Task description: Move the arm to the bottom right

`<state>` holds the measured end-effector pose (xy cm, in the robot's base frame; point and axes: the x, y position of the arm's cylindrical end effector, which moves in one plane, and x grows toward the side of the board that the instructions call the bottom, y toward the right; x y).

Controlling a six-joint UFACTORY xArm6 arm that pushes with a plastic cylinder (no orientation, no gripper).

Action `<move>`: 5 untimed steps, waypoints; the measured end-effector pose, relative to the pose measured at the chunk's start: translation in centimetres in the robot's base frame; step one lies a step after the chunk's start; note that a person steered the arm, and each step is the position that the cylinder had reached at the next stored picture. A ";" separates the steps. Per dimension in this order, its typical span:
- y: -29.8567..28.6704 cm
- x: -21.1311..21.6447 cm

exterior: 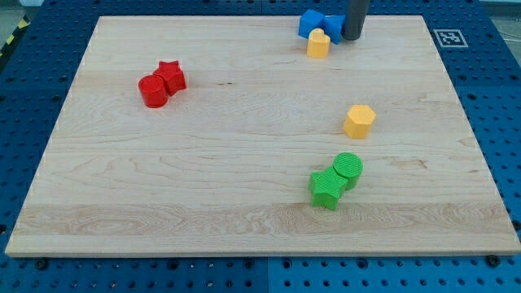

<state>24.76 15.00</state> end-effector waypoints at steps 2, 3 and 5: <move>-0.4 0.1; 3.6 0.1; 11.5 0.7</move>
<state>25.48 26.52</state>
